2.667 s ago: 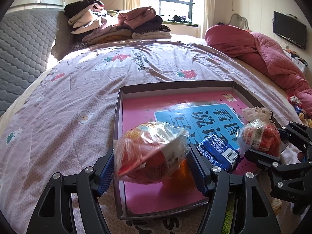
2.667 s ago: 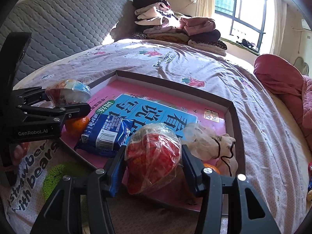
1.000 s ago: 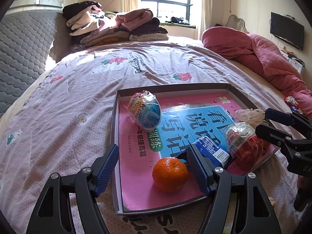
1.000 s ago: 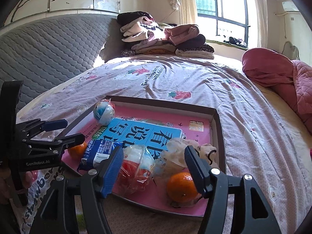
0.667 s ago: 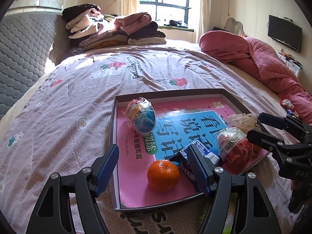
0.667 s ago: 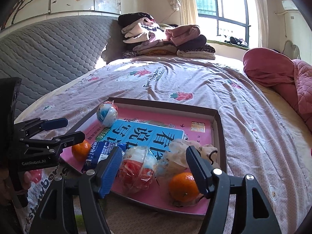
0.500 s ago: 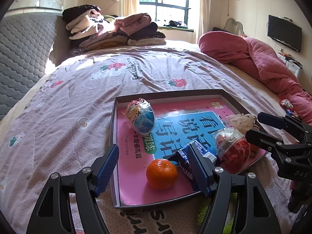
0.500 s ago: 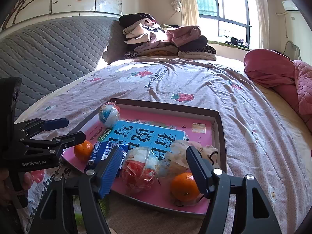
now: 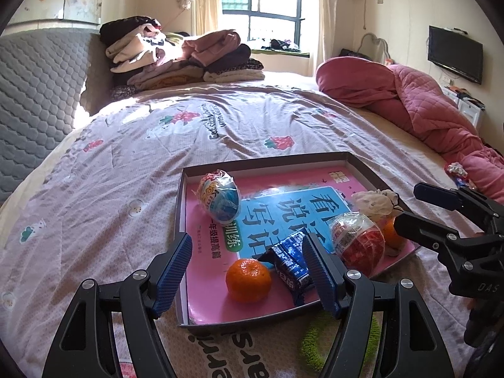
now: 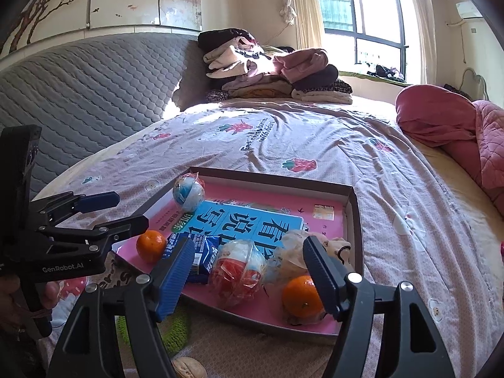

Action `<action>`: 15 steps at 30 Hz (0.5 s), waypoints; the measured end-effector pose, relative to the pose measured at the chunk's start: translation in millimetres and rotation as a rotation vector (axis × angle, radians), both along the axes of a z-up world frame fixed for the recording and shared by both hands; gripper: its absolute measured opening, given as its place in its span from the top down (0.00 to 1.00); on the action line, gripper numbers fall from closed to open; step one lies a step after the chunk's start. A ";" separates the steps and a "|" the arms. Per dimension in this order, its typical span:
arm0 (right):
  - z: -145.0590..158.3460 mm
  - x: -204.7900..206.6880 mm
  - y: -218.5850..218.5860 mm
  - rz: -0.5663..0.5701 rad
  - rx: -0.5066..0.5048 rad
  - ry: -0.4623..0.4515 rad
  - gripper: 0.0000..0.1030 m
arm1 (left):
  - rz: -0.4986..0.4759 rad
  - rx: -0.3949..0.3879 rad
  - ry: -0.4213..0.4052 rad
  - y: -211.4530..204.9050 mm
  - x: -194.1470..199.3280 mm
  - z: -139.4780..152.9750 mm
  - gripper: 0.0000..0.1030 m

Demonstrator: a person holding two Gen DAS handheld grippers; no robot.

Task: Organize objects
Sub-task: 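Withdraw both tools from the tray toward the green ring and walnut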

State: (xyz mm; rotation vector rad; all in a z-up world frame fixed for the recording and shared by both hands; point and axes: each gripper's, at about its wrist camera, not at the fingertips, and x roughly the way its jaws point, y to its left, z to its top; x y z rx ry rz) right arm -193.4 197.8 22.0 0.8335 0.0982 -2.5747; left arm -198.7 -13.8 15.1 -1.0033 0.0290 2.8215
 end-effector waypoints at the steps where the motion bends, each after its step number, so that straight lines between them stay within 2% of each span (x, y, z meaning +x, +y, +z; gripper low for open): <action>1: 1.8 0.7 0.4 0.000 -0.001 0.002 0.31 | -0.002 -0.001 -0.001 0.4 1.0 0.6 0.28; 15: 22.2 22.2 5.1 0.003 -0.024 0.046 0.31 | 0.004 0.010 0.025 -0.1 20.8 17.4 0.28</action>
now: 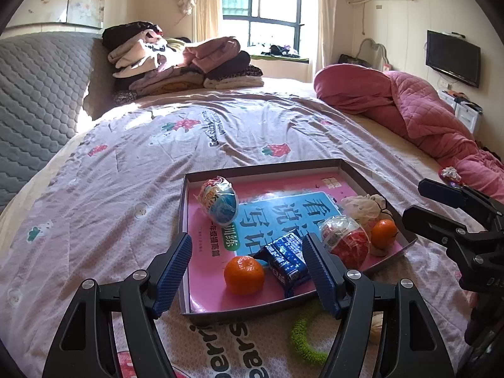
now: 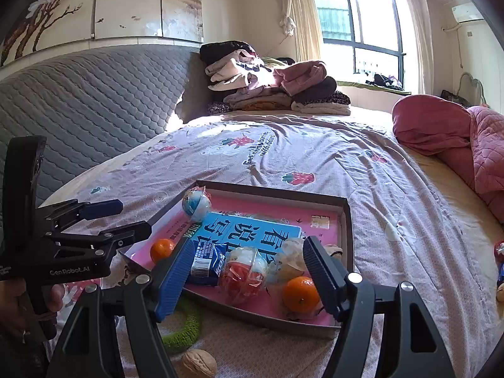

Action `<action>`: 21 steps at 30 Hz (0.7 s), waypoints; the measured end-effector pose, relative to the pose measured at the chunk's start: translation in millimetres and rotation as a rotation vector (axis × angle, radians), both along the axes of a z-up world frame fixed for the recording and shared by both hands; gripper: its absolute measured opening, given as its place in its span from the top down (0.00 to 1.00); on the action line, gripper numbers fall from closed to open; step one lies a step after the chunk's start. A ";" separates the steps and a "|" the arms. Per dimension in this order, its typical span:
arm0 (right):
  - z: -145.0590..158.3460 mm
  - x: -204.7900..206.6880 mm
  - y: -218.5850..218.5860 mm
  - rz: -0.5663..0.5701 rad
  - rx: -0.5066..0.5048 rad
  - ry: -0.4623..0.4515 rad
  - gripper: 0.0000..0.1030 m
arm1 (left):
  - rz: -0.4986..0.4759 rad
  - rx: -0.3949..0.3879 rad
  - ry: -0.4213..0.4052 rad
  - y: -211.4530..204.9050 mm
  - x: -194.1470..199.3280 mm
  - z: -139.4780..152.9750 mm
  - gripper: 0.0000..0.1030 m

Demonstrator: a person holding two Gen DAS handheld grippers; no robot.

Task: Organize objects
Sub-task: 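Withdraw both tools from the tray toward the green ring and walnut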

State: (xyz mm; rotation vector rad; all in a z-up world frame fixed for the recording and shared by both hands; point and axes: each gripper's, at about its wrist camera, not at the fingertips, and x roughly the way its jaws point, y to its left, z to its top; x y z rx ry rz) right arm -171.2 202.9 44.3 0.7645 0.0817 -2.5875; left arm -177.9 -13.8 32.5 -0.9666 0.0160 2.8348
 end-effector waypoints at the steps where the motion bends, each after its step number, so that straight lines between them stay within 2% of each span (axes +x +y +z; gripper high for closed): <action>1: 1.5 2.2 0.0 0.001 -0.001 0.006 0.31 | 0.000 0.000 0.003 0.1 1.7 1.6 0.28; 12: 17.3 26.8 1.5 0.014 -0.006 0.068 0.31 | -0.004 -0.006 0.031 -0.4 23.6 15.3 0.28; 21: 15.4 45.8 12.4 -0.001 -0.019 0.062 0.31 | 0.004 -0.020 0.069 1.6 41.4 25.3 0.28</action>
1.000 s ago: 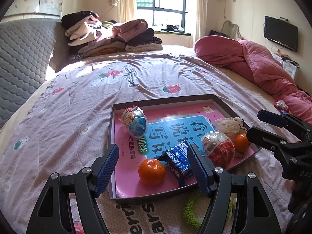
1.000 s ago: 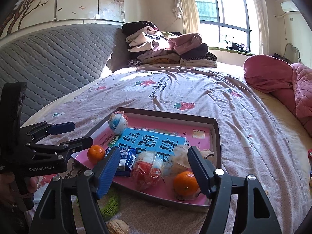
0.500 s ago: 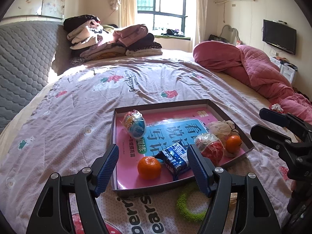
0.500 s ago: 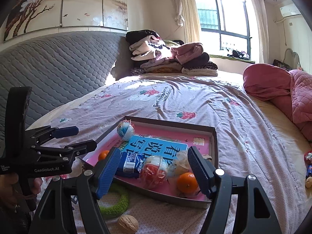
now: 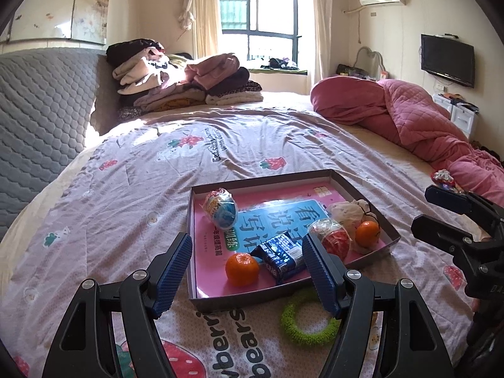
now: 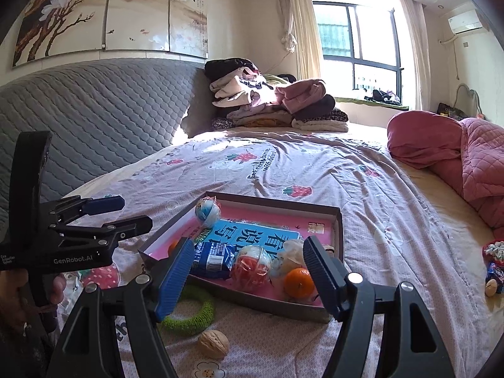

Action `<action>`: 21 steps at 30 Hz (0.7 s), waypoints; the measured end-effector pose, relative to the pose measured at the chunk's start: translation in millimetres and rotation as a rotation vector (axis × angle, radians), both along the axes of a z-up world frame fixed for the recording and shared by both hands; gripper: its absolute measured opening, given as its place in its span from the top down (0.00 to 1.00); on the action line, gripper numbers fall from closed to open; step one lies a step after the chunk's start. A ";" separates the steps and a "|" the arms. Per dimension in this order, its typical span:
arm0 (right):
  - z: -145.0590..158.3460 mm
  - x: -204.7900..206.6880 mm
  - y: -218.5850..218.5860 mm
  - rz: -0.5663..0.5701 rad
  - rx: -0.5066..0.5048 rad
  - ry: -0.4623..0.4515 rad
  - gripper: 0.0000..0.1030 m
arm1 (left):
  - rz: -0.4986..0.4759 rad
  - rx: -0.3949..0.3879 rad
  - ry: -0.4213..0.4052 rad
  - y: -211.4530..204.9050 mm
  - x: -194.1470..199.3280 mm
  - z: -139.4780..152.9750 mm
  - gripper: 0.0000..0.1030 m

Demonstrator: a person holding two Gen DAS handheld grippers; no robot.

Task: Organize objects
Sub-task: 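Withdraw both tools from the tray toward the green ring and walnut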

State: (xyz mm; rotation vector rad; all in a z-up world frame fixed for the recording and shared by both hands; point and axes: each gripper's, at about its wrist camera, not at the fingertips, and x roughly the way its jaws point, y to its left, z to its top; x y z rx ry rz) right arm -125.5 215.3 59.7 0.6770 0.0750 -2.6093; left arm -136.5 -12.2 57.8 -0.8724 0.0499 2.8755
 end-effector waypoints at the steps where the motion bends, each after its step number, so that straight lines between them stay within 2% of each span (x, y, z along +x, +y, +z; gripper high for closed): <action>1: -1.0 2.0 0.4 0.001 0.000 0.000 0.31 | 0.000 0.003 0.001 -0.2 2.4 0.4 0.28; 21: -22.5 29.8 2.5 0.026 0.015 -0.027 0.31 | -0.024 0.027 -0.098 6.0 26.0 -37.7 0.28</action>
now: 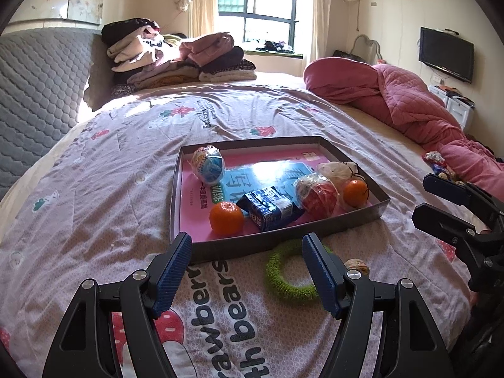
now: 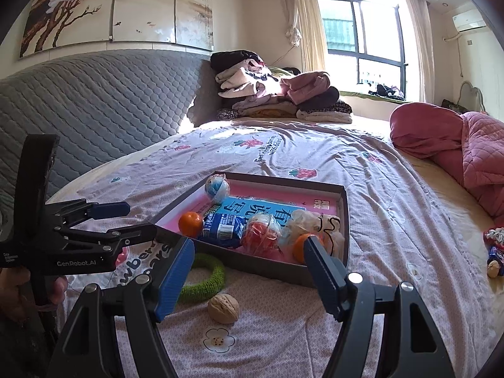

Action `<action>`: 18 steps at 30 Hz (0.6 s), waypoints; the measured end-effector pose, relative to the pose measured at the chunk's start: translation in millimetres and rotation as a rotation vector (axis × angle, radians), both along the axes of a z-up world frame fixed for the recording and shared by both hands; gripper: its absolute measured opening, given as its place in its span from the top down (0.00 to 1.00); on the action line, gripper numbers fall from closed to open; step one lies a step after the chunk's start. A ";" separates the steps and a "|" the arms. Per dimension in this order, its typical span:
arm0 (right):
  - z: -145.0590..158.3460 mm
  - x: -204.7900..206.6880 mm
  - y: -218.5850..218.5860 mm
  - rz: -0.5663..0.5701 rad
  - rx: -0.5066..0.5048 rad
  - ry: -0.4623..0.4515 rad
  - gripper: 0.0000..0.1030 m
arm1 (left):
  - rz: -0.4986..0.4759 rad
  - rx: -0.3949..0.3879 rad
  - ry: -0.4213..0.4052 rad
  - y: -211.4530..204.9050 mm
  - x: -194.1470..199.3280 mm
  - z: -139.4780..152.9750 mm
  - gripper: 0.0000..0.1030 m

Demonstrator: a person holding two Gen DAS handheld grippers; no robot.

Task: Organize objects
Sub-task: 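Withdraw both tools from the tray toward the green ring and walnut, then grasp the green fuzzy ring with the left tool while the right tool grasps the walnut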

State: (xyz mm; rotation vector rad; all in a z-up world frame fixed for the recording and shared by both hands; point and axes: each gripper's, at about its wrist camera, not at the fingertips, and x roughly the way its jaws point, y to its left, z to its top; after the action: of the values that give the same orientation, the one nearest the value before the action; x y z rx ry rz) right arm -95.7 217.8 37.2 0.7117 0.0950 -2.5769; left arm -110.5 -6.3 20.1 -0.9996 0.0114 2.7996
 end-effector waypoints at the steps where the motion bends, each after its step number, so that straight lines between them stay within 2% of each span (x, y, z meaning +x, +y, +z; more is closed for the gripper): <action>1: -1.5 1.0 0.4 0.001 0.001 -0.004 0.31 | -0.002 0.000 -0.005 1.1 -0.2 -1.5 0.28; 18: -21.4 7.1 -7.1 0.022 0.023 -0.065 0.31 | -0.024 -0.020 -0.077 6.7 0.6 -17.8 0.28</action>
State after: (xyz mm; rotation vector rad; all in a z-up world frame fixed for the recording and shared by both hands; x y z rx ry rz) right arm -88.6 210.7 15.8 0.7977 0.1110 -2.5328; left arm -109.9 0.4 2.3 -1.1034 0.0410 2.7429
